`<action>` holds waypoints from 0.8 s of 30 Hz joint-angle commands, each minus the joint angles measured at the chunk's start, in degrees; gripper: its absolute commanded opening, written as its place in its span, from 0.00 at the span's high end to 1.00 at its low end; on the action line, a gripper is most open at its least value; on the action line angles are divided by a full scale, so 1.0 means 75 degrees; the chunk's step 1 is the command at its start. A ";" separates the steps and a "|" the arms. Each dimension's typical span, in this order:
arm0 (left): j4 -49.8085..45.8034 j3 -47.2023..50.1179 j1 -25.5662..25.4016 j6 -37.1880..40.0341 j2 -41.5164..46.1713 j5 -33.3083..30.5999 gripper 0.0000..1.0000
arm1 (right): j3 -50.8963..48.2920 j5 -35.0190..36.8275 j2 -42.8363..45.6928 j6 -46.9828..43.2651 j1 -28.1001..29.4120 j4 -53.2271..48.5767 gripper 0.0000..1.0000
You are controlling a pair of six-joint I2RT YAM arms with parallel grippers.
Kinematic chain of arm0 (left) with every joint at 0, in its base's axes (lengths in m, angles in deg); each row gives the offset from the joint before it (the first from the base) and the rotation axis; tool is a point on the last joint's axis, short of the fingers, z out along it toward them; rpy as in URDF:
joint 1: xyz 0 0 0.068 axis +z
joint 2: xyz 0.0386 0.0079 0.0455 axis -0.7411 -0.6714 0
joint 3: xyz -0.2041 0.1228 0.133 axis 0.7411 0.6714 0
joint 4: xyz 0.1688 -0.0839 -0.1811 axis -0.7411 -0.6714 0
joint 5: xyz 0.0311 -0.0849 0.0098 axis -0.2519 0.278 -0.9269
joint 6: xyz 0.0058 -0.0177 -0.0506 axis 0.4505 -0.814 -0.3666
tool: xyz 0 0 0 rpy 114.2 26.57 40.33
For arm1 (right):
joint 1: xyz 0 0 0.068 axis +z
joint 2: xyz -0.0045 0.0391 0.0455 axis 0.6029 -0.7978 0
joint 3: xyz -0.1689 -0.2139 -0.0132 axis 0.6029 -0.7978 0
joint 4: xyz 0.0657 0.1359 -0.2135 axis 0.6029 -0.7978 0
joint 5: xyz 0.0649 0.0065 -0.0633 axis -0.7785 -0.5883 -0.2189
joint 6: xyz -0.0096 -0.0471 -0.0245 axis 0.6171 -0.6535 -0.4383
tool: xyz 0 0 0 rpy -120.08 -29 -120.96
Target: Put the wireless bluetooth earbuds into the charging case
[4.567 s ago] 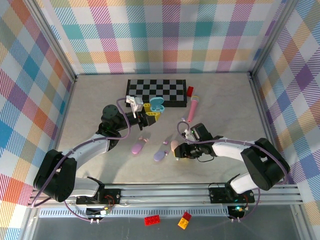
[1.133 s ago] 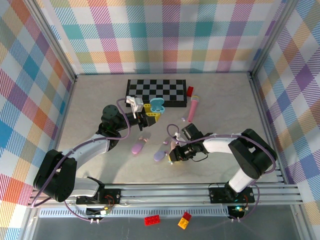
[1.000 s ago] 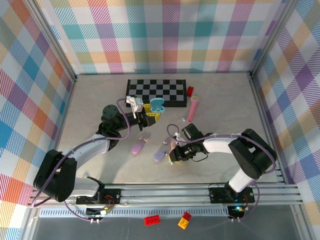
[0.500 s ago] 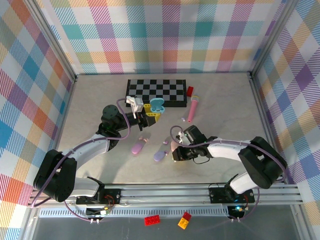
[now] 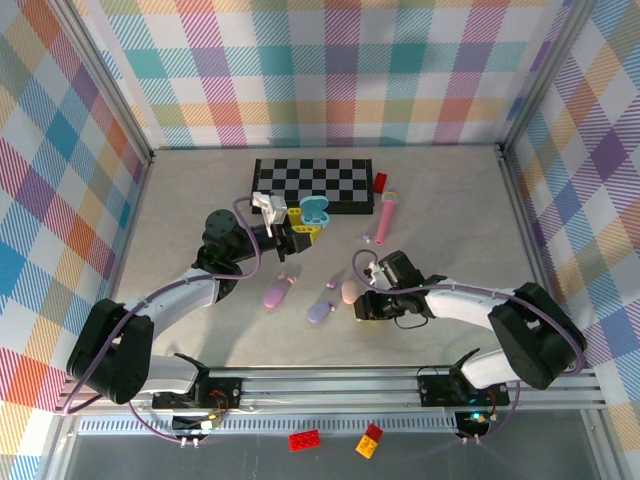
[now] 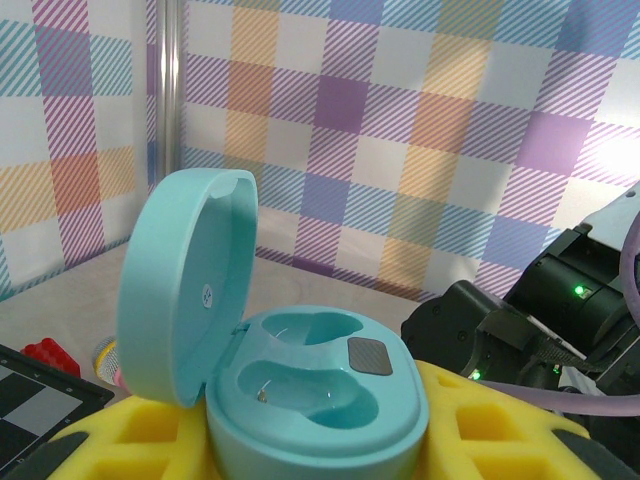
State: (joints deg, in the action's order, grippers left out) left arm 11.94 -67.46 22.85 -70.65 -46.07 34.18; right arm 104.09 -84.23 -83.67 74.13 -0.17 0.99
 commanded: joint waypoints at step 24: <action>-0.0101 0.0003 0.0060 0.0319 0.0194 0.0123 0.64 | 0.0476 0.2158 0.1089 0.0071 0.0001 -0.1819 0.81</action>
State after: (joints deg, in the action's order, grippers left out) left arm 11.30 -67.46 22.85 -69.69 -46.05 34.16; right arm 104.84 -76.76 -79.06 75.01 -0.22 -5.04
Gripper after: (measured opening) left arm 0.370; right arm 0.193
